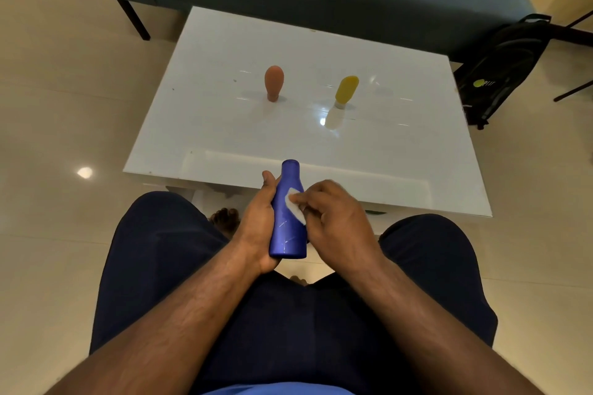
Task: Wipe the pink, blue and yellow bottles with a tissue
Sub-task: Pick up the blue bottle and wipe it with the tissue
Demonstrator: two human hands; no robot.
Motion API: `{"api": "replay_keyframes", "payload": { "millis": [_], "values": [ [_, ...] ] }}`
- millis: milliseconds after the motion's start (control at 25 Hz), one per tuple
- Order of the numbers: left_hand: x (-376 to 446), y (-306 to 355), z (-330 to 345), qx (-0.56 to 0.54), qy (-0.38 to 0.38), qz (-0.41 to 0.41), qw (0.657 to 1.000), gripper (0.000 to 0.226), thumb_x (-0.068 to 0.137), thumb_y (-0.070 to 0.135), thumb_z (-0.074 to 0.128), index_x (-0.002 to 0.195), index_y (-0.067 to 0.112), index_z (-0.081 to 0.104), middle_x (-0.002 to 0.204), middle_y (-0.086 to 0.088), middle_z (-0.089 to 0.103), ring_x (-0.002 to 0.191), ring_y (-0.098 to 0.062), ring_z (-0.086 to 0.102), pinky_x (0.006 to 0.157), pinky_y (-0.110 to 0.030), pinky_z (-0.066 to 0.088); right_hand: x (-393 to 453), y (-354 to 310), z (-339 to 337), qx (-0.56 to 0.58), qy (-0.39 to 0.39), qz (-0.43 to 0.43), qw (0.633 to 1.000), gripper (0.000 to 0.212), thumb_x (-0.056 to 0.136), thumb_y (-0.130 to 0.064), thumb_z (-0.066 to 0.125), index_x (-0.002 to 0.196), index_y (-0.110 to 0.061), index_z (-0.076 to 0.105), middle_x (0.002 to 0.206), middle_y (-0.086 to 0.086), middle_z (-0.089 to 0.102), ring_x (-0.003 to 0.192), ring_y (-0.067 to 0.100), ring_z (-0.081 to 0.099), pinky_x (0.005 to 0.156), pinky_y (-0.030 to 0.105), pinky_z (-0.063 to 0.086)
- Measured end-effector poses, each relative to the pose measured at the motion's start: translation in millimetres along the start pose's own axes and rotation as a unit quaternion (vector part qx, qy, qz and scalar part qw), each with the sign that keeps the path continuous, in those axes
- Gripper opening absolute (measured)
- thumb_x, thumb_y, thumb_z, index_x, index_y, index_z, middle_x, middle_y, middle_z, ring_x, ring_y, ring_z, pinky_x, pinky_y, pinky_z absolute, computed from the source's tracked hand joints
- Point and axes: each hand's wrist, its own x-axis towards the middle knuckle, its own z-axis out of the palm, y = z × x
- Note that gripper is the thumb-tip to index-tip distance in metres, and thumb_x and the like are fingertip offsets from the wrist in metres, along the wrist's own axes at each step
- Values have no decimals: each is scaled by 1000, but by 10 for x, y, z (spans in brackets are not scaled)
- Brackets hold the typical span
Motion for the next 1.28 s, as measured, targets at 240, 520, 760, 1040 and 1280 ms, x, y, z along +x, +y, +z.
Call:
{"api": "replay_keyframes", "payload": {
  "millis": [240,520,760,1040,1280],
  "values": [
    [-9,21,-24,-30,-10,-27,999,63,93,71,46,99,11,65,72,-8,62,64,-21,64,57,-32,57,-205,-197,55,-15,-44,-81,996,28,92,-24,45,103,-16,70,90,0,58,80,20,56,66,35,51],
    [18,46,-58,-49,2,-40,998,65,91,72,49,92,9,64,69,-8,60,59,-21,63,55,-31,55,-151,-232,87,-23,-45,-76,996,20,90,-16,55,100,-15,71,90,1,59,80,20,55,66,37,51],
    [38,45,-56,-62,10,-36,997,64,91,72,49,100,10,66,70,-8,64,60,-22,65,54,-33,56,-58,-56,70,-27,1,-45,999,16,92,-15,59,101,-13,72,87,2,59,75,21,56,64,39,52],
    [85,43,-95,-74,37,-38,996,65,89,72,53,99,9,65,70,-8,63,60,-22,64,55,-34,56,-128,-69,79,-37,-10,-80,996,17,87,-10,65,103,-15,72,90,2,61,79,21,57,64,37,52],
    [130,37,-119,-80,63,-37,994,65,87,72,56,98,9,64,67,-7,60,57,-20,61,55,-32,53,-286,-195,78,-54,-79,-145,985,26,82,-3,66,103,-17,72,94,1,62,82,21,57,66,31,50]
  ]
}}
